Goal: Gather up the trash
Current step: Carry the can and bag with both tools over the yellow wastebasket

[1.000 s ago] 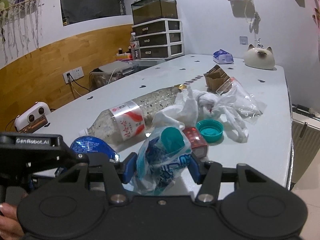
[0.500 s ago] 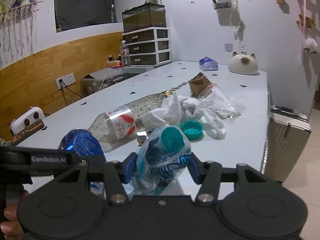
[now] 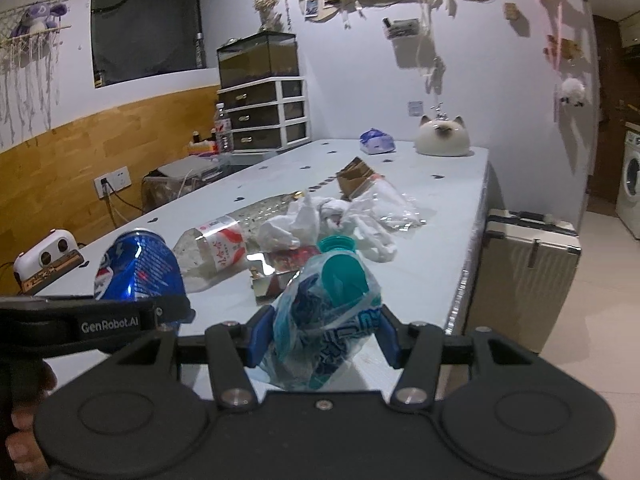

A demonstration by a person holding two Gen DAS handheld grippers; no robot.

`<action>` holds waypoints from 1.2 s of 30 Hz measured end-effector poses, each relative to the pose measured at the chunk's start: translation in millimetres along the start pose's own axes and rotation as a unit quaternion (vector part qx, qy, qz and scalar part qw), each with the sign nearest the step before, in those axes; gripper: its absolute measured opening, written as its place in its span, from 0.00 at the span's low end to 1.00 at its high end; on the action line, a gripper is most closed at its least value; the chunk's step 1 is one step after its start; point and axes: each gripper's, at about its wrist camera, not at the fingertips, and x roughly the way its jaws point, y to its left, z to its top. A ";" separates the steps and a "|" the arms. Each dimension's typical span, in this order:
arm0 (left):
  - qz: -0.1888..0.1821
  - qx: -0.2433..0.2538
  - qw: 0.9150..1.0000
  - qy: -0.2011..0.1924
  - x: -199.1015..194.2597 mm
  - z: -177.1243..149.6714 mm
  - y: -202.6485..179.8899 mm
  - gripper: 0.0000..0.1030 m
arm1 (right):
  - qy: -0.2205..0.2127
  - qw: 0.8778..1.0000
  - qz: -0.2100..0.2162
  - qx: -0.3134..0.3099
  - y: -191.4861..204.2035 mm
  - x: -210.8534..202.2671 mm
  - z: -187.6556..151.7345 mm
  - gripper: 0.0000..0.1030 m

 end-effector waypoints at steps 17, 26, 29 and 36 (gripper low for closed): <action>-0.041 0.057 0.997 -0.023 -33.3 -22.9 -65.5 0.32 | -0.035 0.995 -0.084 0.028 -50.8 -76.1 -31.1 0.53; -0.109 0.095 0.989 -0.022 -31.7 -44.9 -136.2 0.32 | -0.050 0.985 -0.156 0.058 -110.1 -122.5 -54.6 0.53; -0.127 0.107 0.986 -0.018 -27.5 -55.0 -159.9 0.32 | -0.050 0.980 -0.181 0.068 -131.2 -134.1 -66.5 0.53; -0.160 0.133 0.978 0.008 -3.8 -81.3 -213.4 0.32 | -0.034 0.970 -0.223 0.096 -176.9 -142.1 -96.7 0.53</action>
